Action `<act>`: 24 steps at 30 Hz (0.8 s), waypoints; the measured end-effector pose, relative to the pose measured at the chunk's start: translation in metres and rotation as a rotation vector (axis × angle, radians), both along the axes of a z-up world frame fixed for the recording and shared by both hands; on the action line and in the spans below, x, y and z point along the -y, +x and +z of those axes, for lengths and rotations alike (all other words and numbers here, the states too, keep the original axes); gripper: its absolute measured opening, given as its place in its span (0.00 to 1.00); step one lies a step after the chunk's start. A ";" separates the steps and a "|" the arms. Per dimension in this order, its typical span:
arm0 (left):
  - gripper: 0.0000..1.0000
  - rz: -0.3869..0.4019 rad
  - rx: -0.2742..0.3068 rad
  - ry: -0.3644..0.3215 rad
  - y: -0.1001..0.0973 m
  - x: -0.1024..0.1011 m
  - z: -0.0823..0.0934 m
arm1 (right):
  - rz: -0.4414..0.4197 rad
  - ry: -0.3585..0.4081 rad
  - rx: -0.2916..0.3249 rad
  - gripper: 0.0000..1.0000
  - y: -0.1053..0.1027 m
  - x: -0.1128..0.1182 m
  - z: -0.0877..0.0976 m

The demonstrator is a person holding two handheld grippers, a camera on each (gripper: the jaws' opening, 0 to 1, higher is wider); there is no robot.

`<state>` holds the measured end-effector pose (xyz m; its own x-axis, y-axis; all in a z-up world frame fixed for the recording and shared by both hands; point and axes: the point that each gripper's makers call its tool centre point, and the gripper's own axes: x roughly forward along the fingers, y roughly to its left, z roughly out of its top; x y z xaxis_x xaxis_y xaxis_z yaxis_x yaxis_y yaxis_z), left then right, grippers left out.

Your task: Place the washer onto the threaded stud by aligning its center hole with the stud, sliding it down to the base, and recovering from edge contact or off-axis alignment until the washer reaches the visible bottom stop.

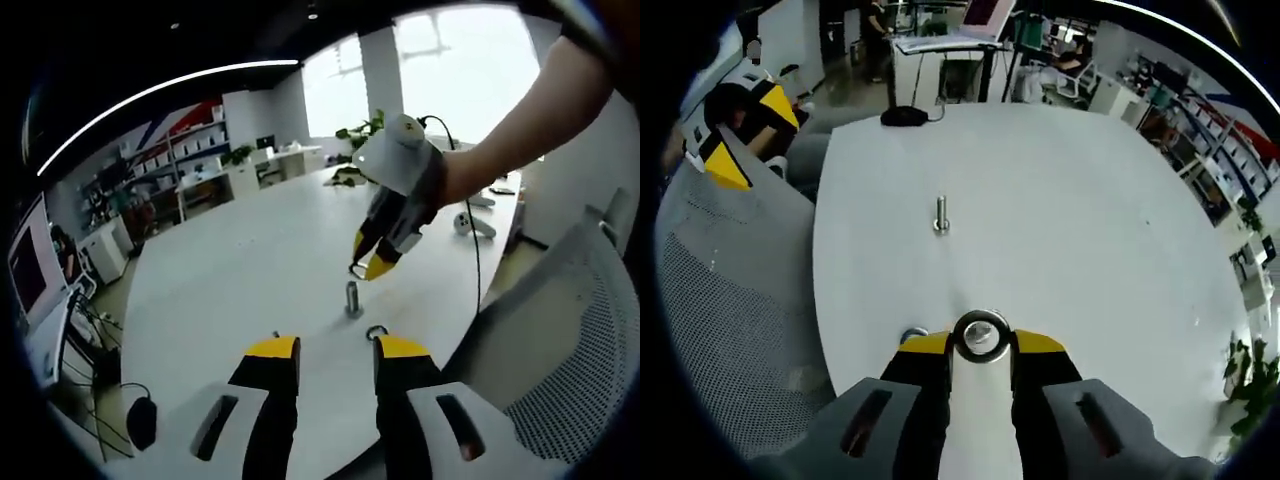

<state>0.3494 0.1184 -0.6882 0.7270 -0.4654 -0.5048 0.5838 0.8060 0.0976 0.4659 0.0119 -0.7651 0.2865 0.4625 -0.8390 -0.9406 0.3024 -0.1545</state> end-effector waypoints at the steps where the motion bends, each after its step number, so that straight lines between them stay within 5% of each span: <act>1: 0.27 0.002 -0.001 0.000 0.000 0.000 0.000 | 0.004 -0.002 -0.001 0.23 0.001 -0.002 0.001; 24: 0.27 -0.005 -0.013 0.013 -0.002 0.000 -0.004 | 0.076 -0.124 -0.038 0.23 0.006 -0.005 -0.030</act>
